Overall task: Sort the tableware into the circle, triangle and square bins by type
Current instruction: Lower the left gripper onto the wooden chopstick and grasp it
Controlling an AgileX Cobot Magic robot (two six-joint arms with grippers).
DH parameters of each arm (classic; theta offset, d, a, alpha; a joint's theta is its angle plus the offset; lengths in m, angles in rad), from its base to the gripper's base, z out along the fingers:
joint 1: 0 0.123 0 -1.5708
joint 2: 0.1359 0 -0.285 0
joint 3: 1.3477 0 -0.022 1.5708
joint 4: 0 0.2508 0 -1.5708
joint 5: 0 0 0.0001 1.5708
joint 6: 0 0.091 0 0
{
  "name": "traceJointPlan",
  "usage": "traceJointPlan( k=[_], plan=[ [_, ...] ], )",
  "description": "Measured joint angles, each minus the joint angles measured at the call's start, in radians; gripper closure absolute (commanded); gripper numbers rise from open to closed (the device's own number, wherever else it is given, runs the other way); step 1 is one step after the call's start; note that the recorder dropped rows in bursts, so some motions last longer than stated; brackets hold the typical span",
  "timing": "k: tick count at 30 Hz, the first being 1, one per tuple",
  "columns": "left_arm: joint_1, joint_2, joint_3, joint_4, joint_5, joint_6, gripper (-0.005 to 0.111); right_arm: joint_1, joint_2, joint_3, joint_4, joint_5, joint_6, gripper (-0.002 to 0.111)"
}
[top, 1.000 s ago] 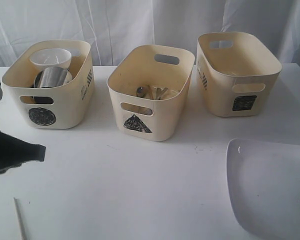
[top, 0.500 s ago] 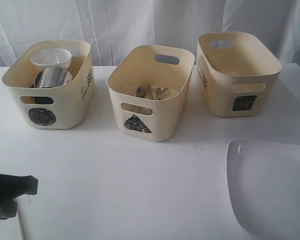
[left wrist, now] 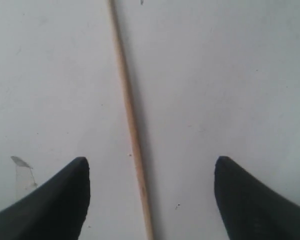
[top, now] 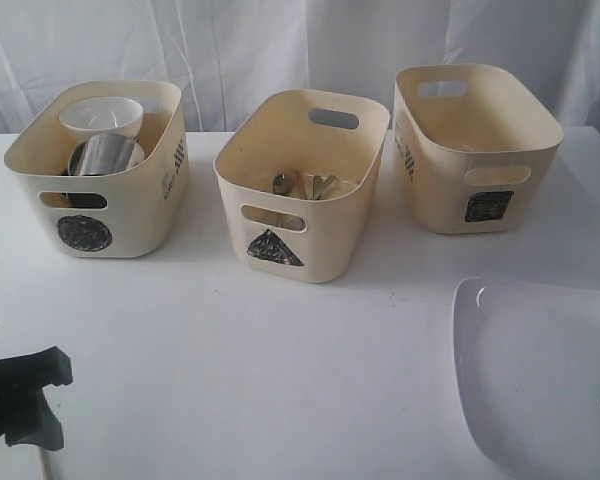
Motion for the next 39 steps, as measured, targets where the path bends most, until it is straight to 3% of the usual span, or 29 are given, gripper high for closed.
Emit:
traceJointPlan(
  k=[20,26,39],
  plan=[
    [0.0,0.237,0.0,0.006,-0.075,-0.011,0.035,0.0,0.0,0.0,0.0,0.0,0.001,0.108],
    [0.0,0.293,0.0,0.006,-0.164,-0.036,0.041,0.0,0.0,0.0,0.0,0.0,0.001,0.108],
    [0.0,0.383,0.005,0.015,-0.251,-0.038,0.041,0.0,0.0,0.0,0.0,0.0,0.001,0.108]
  ],
)
